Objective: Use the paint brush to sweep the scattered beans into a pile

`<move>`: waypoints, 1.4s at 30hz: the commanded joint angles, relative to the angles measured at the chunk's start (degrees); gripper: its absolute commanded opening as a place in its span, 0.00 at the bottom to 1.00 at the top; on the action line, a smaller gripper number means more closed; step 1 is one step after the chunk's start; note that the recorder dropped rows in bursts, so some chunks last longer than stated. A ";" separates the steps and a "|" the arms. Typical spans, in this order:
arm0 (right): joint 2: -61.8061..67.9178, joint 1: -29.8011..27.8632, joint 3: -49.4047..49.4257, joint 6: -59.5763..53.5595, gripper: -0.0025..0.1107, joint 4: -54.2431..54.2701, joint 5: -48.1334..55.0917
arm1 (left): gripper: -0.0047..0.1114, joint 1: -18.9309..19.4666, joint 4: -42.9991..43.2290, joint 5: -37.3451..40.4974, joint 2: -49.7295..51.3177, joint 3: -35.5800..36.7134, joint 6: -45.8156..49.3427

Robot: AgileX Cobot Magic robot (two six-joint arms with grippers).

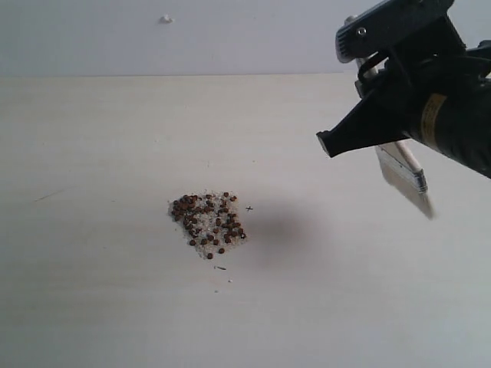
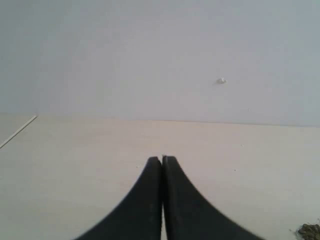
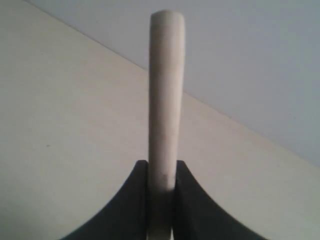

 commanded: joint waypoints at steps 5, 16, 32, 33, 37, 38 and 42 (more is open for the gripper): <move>5.97 0.12 -3.97 -1.82 0.02 -1.05 -1.64 | 0.04 -0.41 0.05 0.16 -0.31 0.13 0.20; 16.46 0.12 -9.94 -5.94 0.02 -1.05 -2.32 | 0.04 -0.41 0.05 0.16 -0.31 0.13 0.20; 16.56 -17.98 -19.61 -12.96 0.02 -1.05 -38.84 | 0.04 -0.41 0.05 0.16 -0.31 0.13 0.20; 16.69 -18.79 -19.78 -13.49 0.02 -1.05 -40.85 | 0.04 -0.41 0.05 0.16 -0.31 0.13 0.20; 17.48 -21.33 -20.82 -19.65 0.02 3.52 -48.25 | 0.04 -0.41 0.05 0.16 -0.31 0.13 0.20; 18.02 -21.96 -21.09 -22.50 0.02 6.45 -50.54 | 0.04 -0.41 0.05 0.16 -0.31 0.13 0.20; 22.61 -25.78 -21.55 -36.91 0.02 22.56 -65.44 | 0.04 -0.41 0.05 0.16 -0.31 0.13 0.20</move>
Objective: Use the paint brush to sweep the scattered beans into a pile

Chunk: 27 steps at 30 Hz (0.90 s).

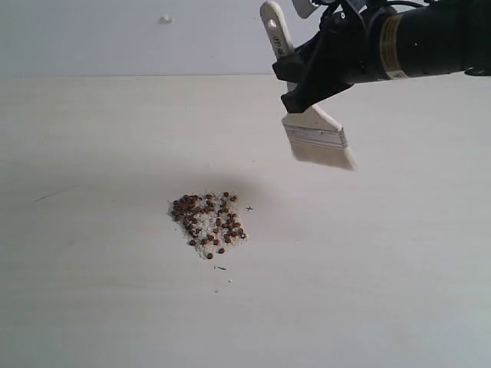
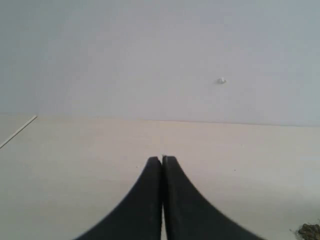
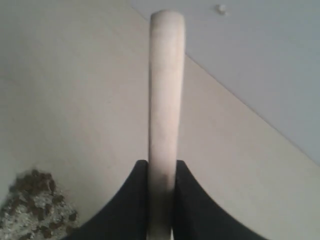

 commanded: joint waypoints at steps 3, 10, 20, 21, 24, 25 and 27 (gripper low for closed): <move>6.27 -6.09 -0.73 -11.33 0.02 15.10 -23.39 | 0.04 -0.41 0.05 0.16 -0.31 0.13 0.20; 9.35 -8.21 -0.73 -11.36 0.02 17.70 -28.34 | 0.04 -0.41 0.05 0.16 -0.31 0.13 0.20; 7.82 -1.10 6.07 -36.27 0.02 41.39 -18.56 | 0.04 -0.41 0.05 0.16 -0.31 0.13 0.20; 7.82 -1.10 6.82 -38.83 0.02 45.06 -19.20 | 0.04 -0.41 0.05 0.16 -0.31 0.13 0.20; 7.92 -1.10 8.35 -43.69 0.02 50.83 -19.82 | 0.04 -0.41 0.05 0.16 -0.31 0.13 0.20; 7.92 -1.10 8.35 -43.33 0.02 50.70 -19.94 | 0.04 -0.41 0.05 0.16 -0.31 0.13 0.20; 7.92 -1.10 8.35 -43.33 0.02 50.45 -20.48 | 0.04 -0.41 0.05 0.16 -0.31 0.13 0.20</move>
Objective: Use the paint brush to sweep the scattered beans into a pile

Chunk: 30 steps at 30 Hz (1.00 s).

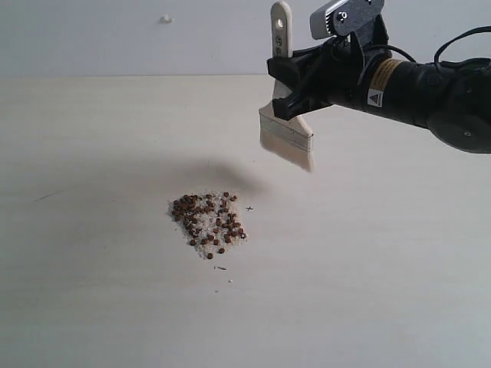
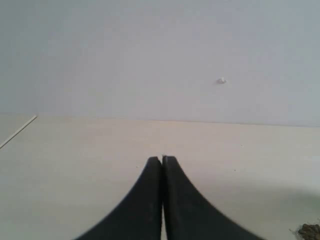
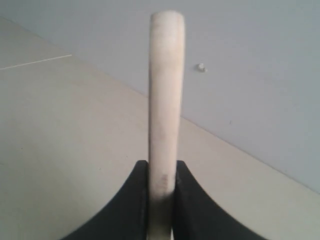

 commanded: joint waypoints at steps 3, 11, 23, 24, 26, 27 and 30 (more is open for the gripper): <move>-0.56 0.15 0.27 -1.03 0.02 1.16 -1.73 | 0.04 -0.41 0.05 0.16 -0.31 0.13 0.20; -0.56 0.15 0.27 2.38 0.02 -0.38 -0.49 | 0.04 -0.41 0.05 0.16 -0.31 0.13 0.20; -0.56 0.15 0.27 5.66 0.02 -3.19 0.69 | 0.04 -0.41 0.05 0.16 -0.31 0.13 0.20; -0.56 0.15 0.27 5.79 0.02 -3.32 1.65 | 0.04 -0.41 0.05 0.16 -0.31 0.13 0.20; -0.56 1.01 0.27 1.38 0.02 0.10 6.22 | 0.04 -0.41 0.05 0.16 -0.31 0.13 0.20; -0.68 1.77 0.27 -3.85 0.02 4.92 8.80 | 0.04 -0.41 0.05 0.16 -0.31 0.13 0.20; -0.68 4.95 0.49 -19.45 0.02 19.52 11.55 | 0.04 -0.41 0.05 0.16 -0.31 0.13 0.20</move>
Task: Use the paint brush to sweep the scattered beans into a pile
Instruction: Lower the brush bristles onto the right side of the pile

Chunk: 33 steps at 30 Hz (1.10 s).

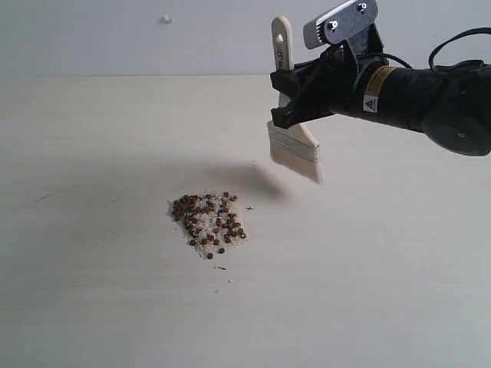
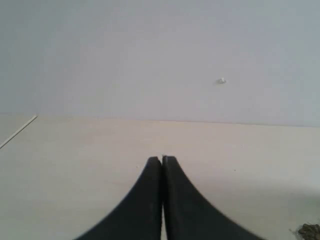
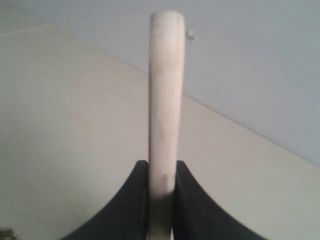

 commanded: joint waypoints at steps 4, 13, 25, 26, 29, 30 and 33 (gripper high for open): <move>-0.68 8.39 1.12 -26.94 0.02 23.96 2.41 | 0.04 -0.41 0.05 0.16 -0.31 0.13 0.20; -0.68 13.78 5.95 -33.01 0.02 37.56 -2.67 | 0.04 -0.41 0.05 0.16 -0.31 0.13 0.20; -0.44 15.02 6.63 -21.72 0.02 39.84 -2.71 | 0.04 -0.41 0.05 0.16 -0.31 0.13 0.20; -0.44 15.02 6.63 -21.31 0.02 39.52 -2.51 | 0.04 -0.41 0.05 0.16 -0.31 0.13 0.20; -0.44 15.02 6.63 -19.91 0.02 39.05 -1.34 | 0.04 -0.41 0.05 0.16 -0.31 0.13 0.20; -0.44 15.02 6.63 -19.91 0.02 39.05 -1.23 | 0.04 -0.41 0.05 0.16 -0.31 0.13 0.20; -0.08 15.02 6.63 -19.24 0.02 39.05 -1.36 | 0.04 -0.41 0.05 0.16 -0.31 0.13 0.20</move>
